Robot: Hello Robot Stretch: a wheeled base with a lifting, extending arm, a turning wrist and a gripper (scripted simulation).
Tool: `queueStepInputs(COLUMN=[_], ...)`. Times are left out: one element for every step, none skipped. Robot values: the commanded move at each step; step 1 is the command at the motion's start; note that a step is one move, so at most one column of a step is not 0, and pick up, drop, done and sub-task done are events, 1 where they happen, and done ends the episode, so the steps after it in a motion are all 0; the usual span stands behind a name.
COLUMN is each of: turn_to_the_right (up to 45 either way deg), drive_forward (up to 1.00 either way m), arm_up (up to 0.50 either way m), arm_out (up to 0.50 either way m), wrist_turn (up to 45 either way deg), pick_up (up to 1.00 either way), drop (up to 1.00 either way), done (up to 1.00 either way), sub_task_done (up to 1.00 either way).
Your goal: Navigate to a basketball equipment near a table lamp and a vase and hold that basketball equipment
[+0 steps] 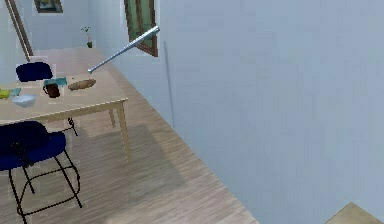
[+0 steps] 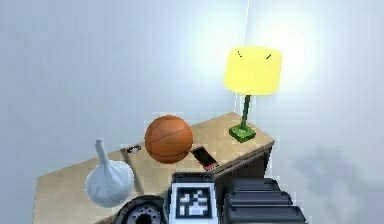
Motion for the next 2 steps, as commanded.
queueStepInputs(turn_to_the_right=[0.0, 0.0], drive_forward=[0.00, 0.00], arm_up=[0.00, 0.00], arm_out=[0.38, 0.00], wrist_turn=[0.0, 45.0], pick_up=[0.00, 0.00], drop=[0.00, 0.00], done=[0.00, 0.00], sub_task_done=[0.00, 0.00])
